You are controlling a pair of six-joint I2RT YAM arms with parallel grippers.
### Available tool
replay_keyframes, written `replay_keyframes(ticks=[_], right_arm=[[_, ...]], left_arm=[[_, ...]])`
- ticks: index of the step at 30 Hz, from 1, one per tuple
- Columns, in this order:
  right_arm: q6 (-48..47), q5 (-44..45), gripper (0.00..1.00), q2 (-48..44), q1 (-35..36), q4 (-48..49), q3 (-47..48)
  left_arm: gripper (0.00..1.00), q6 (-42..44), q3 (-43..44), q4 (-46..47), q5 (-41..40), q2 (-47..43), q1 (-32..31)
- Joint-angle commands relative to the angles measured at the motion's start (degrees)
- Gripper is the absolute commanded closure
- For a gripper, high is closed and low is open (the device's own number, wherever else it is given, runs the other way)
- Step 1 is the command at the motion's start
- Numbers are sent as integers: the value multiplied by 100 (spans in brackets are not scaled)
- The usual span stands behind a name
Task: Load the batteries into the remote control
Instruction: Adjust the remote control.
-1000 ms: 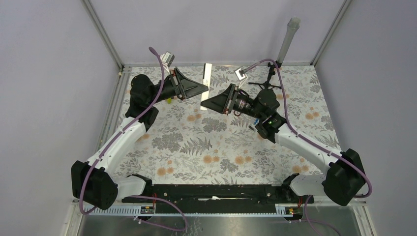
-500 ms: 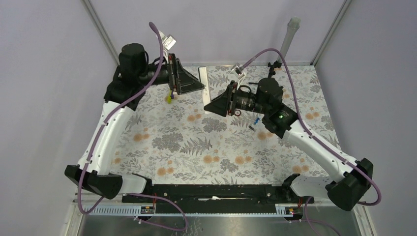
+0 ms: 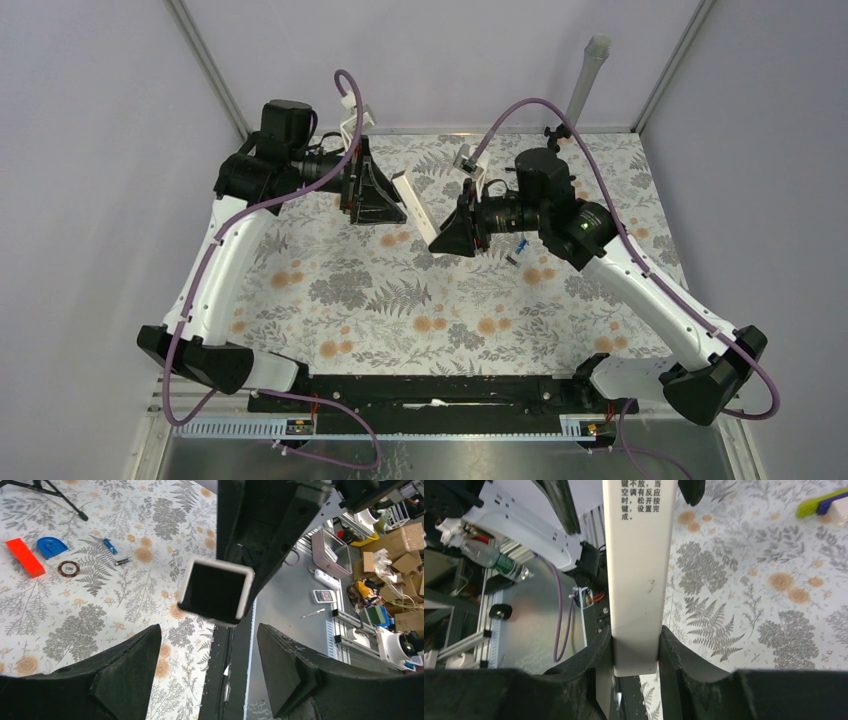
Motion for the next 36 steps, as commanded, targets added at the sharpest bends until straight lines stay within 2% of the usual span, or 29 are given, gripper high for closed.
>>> replay_keyframes(ticks=[1,4,8,18,25,34,36], right_arm=[[-388,-490,100,63,20,-284,333],[-437,-563,100,108,22,-303,331],[-459,-823,100,158,38,-303,371],[-576,-895,100,193,143,-232,230],[-560,-994,100,233,158,-120,179],[-678,-1000,100,247,165,-226,141],[-691,-1005,100,242,165,-234,140]], left_arm=[[25,171,-37,-19,560,-130,4],[25,49,-166,-33,896,-132,-4],[25,-21,-335,-29,658,-208,-94],[32,-115,-342,-39,952,-244,-105],[41,-559,-660,571,1009,-491,-112],[41,-1523,-1056,1780,1023,-647,-114],[46,-1570,-1082,1817,935,-658,-114]])
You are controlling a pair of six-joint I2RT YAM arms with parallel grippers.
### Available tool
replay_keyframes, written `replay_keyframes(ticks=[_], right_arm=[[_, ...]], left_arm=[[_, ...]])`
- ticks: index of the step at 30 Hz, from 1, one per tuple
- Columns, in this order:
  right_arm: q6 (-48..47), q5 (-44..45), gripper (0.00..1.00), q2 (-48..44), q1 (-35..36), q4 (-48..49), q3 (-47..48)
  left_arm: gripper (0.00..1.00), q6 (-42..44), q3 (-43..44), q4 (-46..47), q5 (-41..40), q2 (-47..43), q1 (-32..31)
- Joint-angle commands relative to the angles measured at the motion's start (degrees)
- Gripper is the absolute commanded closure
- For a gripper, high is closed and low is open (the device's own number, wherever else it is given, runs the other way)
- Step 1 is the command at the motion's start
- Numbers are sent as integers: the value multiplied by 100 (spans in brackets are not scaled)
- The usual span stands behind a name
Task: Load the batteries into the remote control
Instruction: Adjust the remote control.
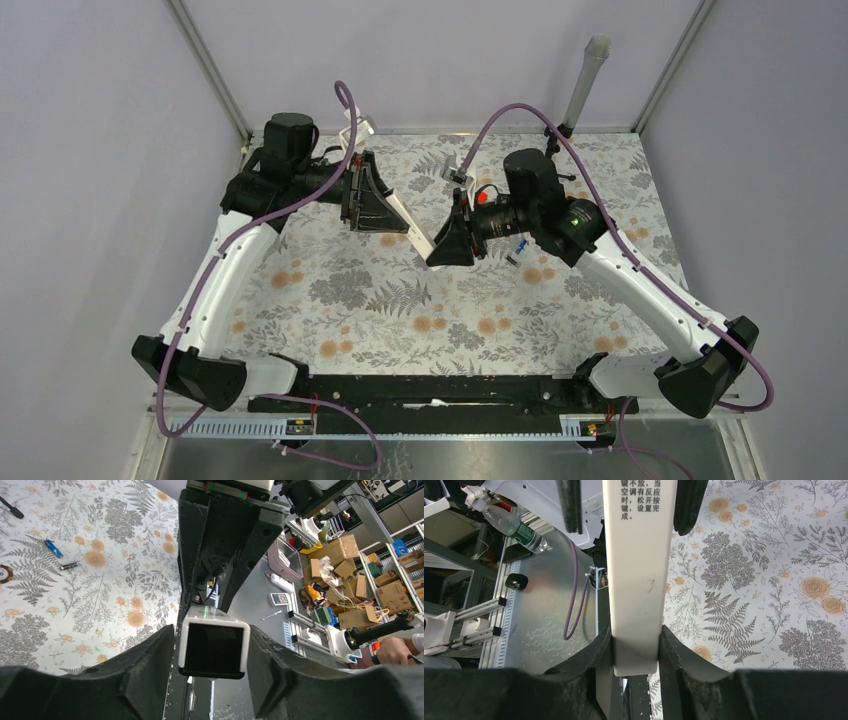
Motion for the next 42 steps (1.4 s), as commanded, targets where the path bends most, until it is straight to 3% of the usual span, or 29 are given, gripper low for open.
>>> replay_keyframes(ticks=[1,8,12,19,26,29,34,35,36,39,42], right_arm=[[-152,-236,100,-30,54,144,51],[-326,-271,100,-10,61,-9,123],[-407,-284,100,-23,62,-92,176],[-446,-295,100,-49,62,-103,214],[-516,-301,100,-23,61,-239,266],[-555,-291,100,-2,62,-295,275],[-486,-195,100,22,60,-271,330],[-403,-92,92,37,57,-248,352],[-282,-15,77,51,59,-244,400],[147,245,21,66,61,-182,448],[742,514,8,-211,49,344,143]], left_arm=[[49,-366,-65,686,64,-173,-20],[58,-342,-22,695,227,-151,-19],[53,-271,-112,697,357,-220,-20],[52,-184,-292,704,510,-278,-20],[63,-192,-276,703,490,-256,-20],[70,-183,-255,694,505,-248,-20],[100,-81,-273,704,479,-289,-20],[100,-3,-274,700,416,-324,-20],[100,81,-267,699,292,-379,-16],[100,348,-220,695,-117,-531,63],[100,356,-245,973,-430,-701,201]])
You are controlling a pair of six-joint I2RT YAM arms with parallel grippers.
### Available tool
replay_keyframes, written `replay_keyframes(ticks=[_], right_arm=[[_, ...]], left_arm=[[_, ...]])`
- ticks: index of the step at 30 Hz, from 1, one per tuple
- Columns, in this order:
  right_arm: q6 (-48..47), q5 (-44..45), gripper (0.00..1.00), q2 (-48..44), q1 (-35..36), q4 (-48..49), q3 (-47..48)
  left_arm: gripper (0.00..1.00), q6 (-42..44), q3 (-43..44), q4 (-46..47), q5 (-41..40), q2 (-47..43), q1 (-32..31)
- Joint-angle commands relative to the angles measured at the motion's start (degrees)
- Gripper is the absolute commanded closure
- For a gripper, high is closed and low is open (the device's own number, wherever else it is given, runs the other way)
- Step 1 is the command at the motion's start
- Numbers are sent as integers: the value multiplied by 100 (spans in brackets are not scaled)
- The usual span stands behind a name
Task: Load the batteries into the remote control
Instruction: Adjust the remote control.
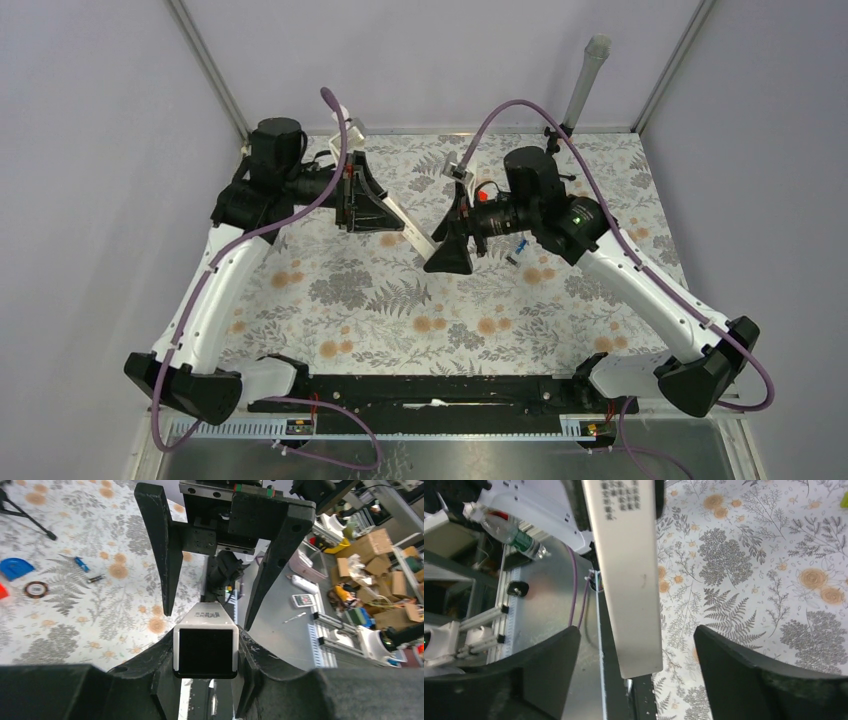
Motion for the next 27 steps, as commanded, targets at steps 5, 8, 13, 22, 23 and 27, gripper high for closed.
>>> replay_keyframes(ticks=[5,8,13,22,23,27], right_arm=[[2063,1323,0,-987,-32,2188,-806],[3425,1872,0,-1151,-215,2948,-1127],[6049,2114,0,-1107,-391,5043,-1973],[7950,1598,1,-302,-396,7227,-1961],[8057,1573,1,-260,-392,7428,-1943],[8467,1453,0,-135,-395,8105,-1931]], left_arm=[[100,-664,-449,2402,-542,-837,427],[100,-1515,-981,4064,-647,-1133,534],[100,-2045,-1348,5359,-839,-1310,540],[100,-2700,-1349,6352,-736,-1153,532],[100,-2711,-1375,6380,-705,-1155,532],[100,-2711,-1438,6434,-738,-1182,533]])
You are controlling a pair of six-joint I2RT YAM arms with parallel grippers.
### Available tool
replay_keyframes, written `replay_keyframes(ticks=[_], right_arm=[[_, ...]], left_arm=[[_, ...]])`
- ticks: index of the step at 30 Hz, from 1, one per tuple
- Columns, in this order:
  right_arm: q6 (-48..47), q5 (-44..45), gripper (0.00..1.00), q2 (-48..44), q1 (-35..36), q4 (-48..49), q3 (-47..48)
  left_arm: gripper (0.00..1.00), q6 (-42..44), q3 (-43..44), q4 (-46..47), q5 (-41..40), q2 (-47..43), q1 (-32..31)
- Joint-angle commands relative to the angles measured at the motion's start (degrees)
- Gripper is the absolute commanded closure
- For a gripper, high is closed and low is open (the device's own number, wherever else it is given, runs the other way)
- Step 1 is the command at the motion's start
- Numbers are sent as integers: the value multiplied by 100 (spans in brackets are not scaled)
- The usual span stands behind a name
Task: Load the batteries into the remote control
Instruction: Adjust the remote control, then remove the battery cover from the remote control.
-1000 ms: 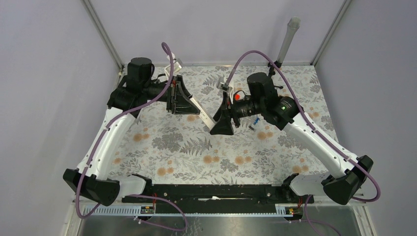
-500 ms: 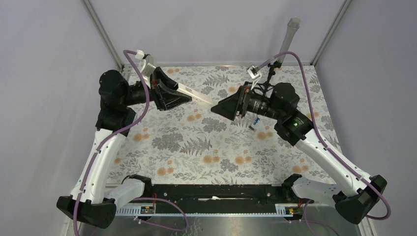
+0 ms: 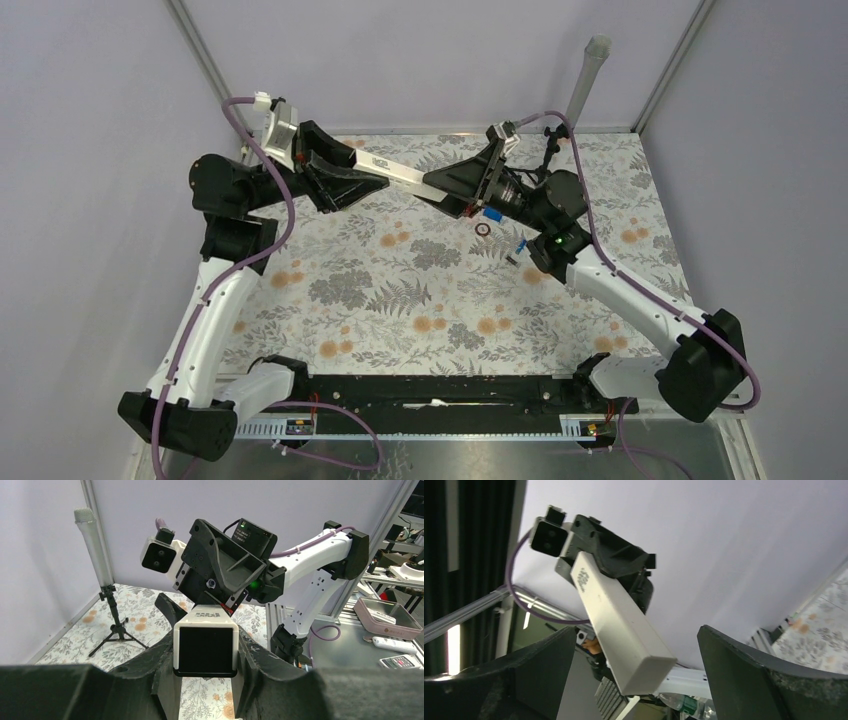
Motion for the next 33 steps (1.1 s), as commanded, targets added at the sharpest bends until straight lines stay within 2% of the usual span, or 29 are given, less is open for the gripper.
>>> replay_keyframes(ticks=[1,4,6,11,15,18,20,22,28,30,33], right_arm=[[817,-227,0,83,-16,1447,173],[954,-276,2,148,-17,1421,235],[1077,-353,11,249,-16,1436,312],[1489,-694,45,608,-17,1883,507],[1627,-744,67,683,-15,2023,474],[1638,-756,77,685,-15,2106,458],[1643,-761,79,693,-24,2180,418],[1677,-748,78,711,-30,2312,374],[1640,-708,51,675,-130,2375,163],[1450,-708,45,620,-148,2099,175],[856,-628,32,464,-153,1162,228]], left_arm=[[100,-175,-26,714,47,-83,-28],[100,-241,-3,856,44,-70,-28],[100,-368,-9,1068,101,-48,-28],[100,-665,-137,1645,159,-47,-26],[100,-910,-281,2326,71,-70,-28],[100,-862,-257,2274,-25,-83,-19],[100,-847,-245,2288,-80,-101,-19],[100,-842,-230,2288,-128,-116,9],[100,-823,-162,2131,-259,-148,145],[100,-784,-170,2043,-264,-153,153],[100,-899,-287,2128,-244,-144,148]])
